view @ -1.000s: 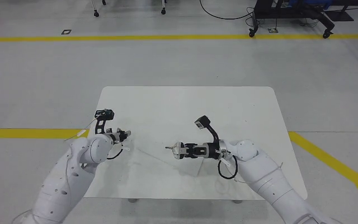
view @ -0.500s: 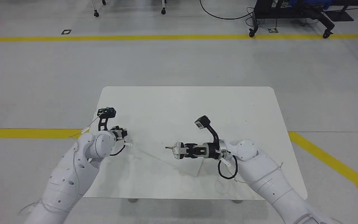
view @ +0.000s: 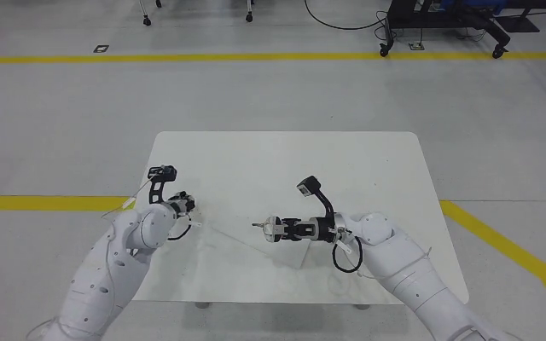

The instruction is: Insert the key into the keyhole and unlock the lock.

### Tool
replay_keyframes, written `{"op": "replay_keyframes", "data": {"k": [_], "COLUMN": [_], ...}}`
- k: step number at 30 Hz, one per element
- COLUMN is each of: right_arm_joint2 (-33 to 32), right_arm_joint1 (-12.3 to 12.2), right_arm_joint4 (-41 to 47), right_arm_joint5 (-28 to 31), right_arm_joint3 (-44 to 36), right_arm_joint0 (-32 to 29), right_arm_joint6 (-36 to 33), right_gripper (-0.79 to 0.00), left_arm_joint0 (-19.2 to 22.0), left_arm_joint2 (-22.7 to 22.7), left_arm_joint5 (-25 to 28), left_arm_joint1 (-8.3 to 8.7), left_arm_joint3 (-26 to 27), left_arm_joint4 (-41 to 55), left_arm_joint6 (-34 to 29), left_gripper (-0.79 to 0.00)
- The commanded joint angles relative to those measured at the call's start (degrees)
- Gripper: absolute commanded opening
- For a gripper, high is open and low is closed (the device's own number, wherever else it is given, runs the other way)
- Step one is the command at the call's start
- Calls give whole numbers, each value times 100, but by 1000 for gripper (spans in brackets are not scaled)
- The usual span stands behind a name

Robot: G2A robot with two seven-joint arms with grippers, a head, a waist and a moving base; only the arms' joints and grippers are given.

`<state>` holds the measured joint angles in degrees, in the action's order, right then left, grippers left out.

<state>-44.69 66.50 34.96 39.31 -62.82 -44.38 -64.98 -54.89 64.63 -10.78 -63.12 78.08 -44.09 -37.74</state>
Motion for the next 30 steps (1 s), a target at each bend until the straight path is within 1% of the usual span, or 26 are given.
{"op": "replay_keyframes", "data": {"k": [1, 2, 4, 5, 6, 7, 8, 9, 10, 11, 12, 15, 17, 18, 20, 22, 26, 27, 30], "right_arm_joint2": [0, 0, 0, 0, 0, 0, 0, 0, 0, 0, 0, 0, -2, -7, -38, -87, -205, -254, -319], "right_arm_joint1": [0, 0, 0, 0, 0, 0, 0, 0, 0, 0, 0, 0, 0, 4, 4, 2, 8, 8, 6], "right_arm_joint4": [0, 0, 0, 0, 0, 0, 0, 0, 0, 0, 0, 0, -13, -87, -157, -191, -283, -315, -325], "right_arm_joint5": [0, 0, 0, 0, 0, 0, 0, 0, 0, 0, 0, 0, -15, -69, -68, 4, 209, 277, 321], "right_arm_joint3": [0, 0, 0, 0, 0, 0, 0, 0, 0, 0, 0, 0, -13, -129, -244, -352, -473, -468, -529], "right_arm_joint0": [0, 0, 0, 0, 0, 0, 0, 0, 0, 0, 0, 0, -14, -76, -137, -204, -325, -350, -428], "right_arm_joint6": [0, 0, 0, 0, 0, 0, 0, 0, 0, 0, 0, 0, 36, 184, 302, 392, 675, 794, 888], "right_gripper": [-785, -785, -785, -785, -785, -785, -785, -785, -785, -785, -785, -785, -785, -785, -785, -785, -785, -785, -785], "left_arm_joint0": [-273, -430, -821, -927, -1083, -1168, -1203, -1215, -1180, -1139, -1046, -812, -629, -540, -396, -219, 143, 236, 288], "left_arm_joint2": [154, 258, 612, 742, 997, 1130, 1193, 1267, 1283, 1279, 1220, 1037, 844, 697, 575, 438, 205, 167, 143], "left_arm_joint5": [430, 778, 2018, 2402, 3082, 3557, 3839, 4313, 4544, 4654, 4814, 5011, 4830, 4672, 4466, 4151, 3709, 3656, 3643], "left_arm_joint1": [40, 63, 121, 141, 180, 204, 216, 237, 249, 255, 255, 235, 212, 193, 173, 138, 53, 41, 34], "left_arm_joint3": [338, 493, 784, 808, 768, 708, 638, 462, 289, 169, -70, -539, -763, -867, -1052, -1292, -1872, -2011, -2081], "left_arm_joint4": [133, 335, 1366, 1735, 2456, 3001, 3387, 4129, 4636, 4957, 5544, 6564, 7091, 7498, 7996, 8594, 9132, 9097, 9058], "left_arm_joint6": [173, 218, 189, 130, -55, -270, -450, -876, -1220, -1442, -1865, -2633, -2902, -3060, -3267, -3582, -4024, -4077, -4090], "left_gripper": [-785, -785, -785, -785, -785, -785, -785, -785, -785, -785, -785, -785, -785, -785, -785, -785, -785, -785, -785]}}
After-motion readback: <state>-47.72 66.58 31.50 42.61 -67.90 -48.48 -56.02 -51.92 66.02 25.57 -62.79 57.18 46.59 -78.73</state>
